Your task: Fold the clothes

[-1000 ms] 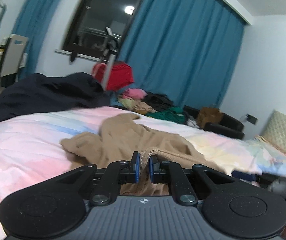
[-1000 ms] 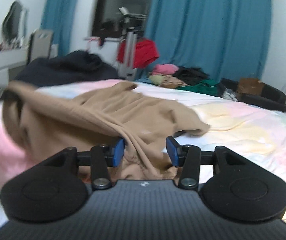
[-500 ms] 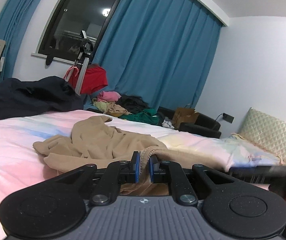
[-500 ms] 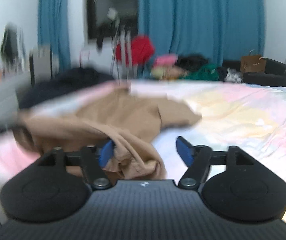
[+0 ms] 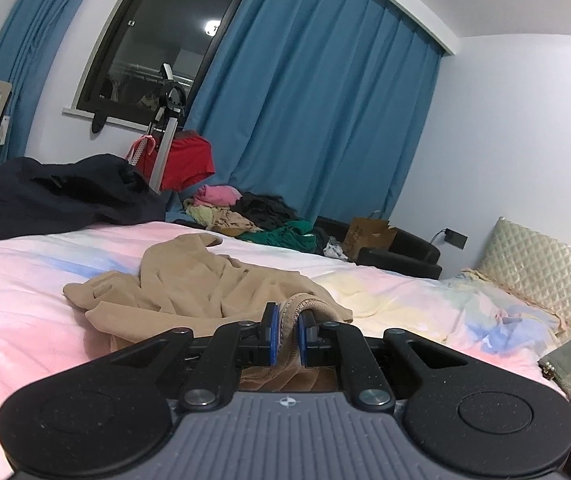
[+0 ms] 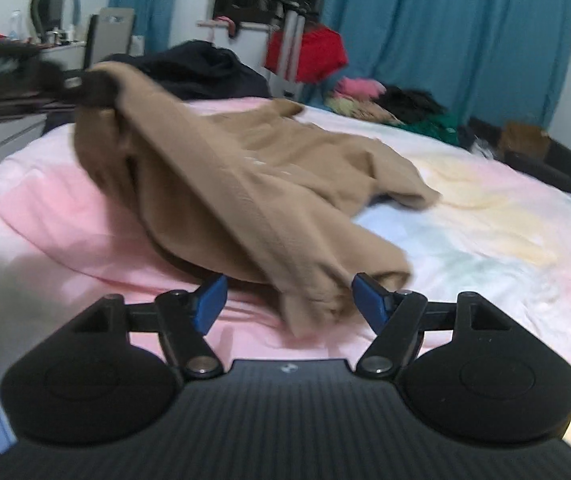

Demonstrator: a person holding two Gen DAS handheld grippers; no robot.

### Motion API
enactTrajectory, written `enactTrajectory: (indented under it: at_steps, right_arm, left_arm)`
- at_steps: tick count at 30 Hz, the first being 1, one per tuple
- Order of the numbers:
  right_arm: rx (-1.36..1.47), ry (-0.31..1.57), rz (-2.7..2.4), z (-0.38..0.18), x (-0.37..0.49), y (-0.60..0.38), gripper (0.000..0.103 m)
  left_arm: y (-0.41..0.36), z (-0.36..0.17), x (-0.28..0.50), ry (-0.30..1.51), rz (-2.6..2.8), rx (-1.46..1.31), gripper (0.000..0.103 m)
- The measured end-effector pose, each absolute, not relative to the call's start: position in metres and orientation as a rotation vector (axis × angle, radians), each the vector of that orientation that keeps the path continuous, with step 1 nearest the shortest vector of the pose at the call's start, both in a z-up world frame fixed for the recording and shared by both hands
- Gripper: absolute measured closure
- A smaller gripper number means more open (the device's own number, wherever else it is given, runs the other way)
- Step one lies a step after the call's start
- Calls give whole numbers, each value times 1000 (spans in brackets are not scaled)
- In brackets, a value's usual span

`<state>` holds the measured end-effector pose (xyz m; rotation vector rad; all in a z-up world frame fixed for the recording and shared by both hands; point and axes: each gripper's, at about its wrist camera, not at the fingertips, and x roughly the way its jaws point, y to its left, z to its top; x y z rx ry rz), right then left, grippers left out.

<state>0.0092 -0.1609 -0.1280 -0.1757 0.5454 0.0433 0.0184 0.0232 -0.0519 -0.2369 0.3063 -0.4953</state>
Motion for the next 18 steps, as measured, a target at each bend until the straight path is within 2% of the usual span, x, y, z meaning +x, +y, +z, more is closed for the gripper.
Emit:
enactTrajectory:
  at_steps: [6,9,15,18]
  right_arm:
    - [-261,533,-173,-150,36,-151,32]
    - [-176,525,-286,-148,38,-170,32]
    - [-74,74,-380,-97,-19,-181,31]
    - [-115,-9,-374,-89,-26,-177,31]
  left_arm:
    - [26,-53,12,275,-453,-246,93]
    - [31,-52,8,254,-418,-261,93]
    - [39,-48,0,234,-387,-301,93]
    - [42,-46,-2,236,-376,-305,93]
